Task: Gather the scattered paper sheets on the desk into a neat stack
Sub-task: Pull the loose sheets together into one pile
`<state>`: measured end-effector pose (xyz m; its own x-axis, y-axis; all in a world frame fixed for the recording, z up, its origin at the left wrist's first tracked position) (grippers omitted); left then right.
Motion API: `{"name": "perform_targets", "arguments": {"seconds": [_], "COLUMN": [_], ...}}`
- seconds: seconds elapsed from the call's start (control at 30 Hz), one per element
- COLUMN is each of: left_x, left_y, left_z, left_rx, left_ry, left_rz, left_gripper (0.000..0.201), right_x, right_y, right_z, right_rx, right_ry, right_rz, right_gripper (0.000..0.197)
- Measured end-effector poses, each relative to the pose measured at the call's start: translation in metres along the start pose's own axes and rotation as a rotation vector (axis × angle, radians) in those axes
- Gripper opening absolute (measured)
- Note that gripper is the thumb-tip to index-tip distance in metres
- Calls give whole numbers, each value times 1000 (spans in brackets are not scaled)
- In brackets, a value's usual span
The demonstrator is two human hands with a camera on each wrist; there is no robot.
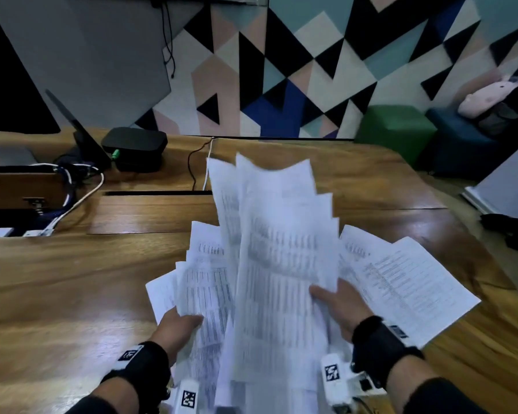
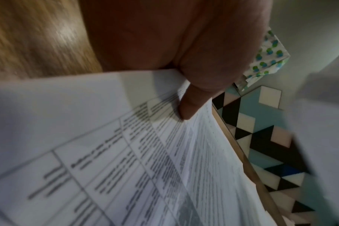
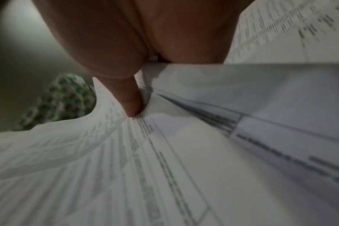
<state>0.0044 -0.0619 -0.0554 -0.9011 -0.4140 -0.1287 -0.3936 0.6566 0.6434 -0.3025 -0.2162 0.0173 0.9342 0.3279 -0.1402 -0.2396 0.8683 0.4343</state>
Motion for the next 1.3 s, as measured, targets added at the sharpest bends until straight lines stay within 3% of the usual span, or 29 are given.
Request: {"name": "perform_targets", "arguments": {"seconds": [0.07, 0.13, 0.2, 0.3, 0.37, 0.43, 0.5, 0.6, 0.7, 0.8, 0.9, 1.0, 1.13, 1.2, 1.3], "left_x": [1, 3, 11, 23, 19, 14, 10, -5, -27, -40, -41, -40, -43, -45, -46], "left_y": [-3, -3, 2, 9, 2, -5, -7, -6, -4, -8, -6, -5, -6, -9, -11], "left_z": [4, 5, -2, -11, -4, 5, 3, -11, -19, -15, -8, -6, -3, -1, 0], "left_rx": [-65, -113, -126, -68, -37, -57, -42, 63, 120, 113, 95, 104, 94, 80, 67], "left_ry": [103, 260, 394, 313, 168, 97, 91, 68, 50, -1, -36, -47, -61, -67, -73], "left_rz": [20, 25, 116, 208, 121, 64, 24, -86, -220, -280, -295, -298, -282, -271, -262], "left_gripper": [29, 34, 42, 38, 32, 28, 25, 26, 16, 14, 12, 21, 22, 19, 17], "right_x": [24, 42, 55, 71, 78, 79, 64, 7, -27, -30, -26, -17, -6, 4, 22], "right_y": [-6, -11, -12, -9, -8, -7, -10, -16, -17, -23, -33, -38, -42, -42, -40], "right_z": [-33, -62, -75, -80, -78, -79, -73, -54, -53, -58, -66, -65, -52, -45, -36], "right_rx": [101, 187, 212, 212, 208, 211, 213, 256, 452, 557, 587, 499, 343, 324, 333], "right_ry": [175, 302, 376, 366, 385, 428, 486, 689, 811, 933, 870, 732, 565, 489, 404], "right_rz": [35, 62, 76, 135, 191, 211, 106, -248, -333, -271, -237, -190, -214, -200, -138], "right_gripper": [13, 23, 27, 29, 27, 41, 64, 86, 112, 109, 97, 63, 46, 49, 71]}}
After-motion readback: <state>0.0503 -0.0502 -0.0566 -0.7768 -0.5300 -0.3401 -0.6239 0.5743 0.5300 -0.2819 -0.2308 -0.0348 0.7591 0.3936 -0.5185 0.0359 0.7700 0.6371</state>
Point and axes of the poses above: each hand's wrist, its own y-axis away from the middle knuckle, its own x-axis out of the palm, z = x × y, the point moved 8 cm from there along -y, towards the middle knuckle, and after that the axes turned 3 degrees about z, right-handed, at the moved point
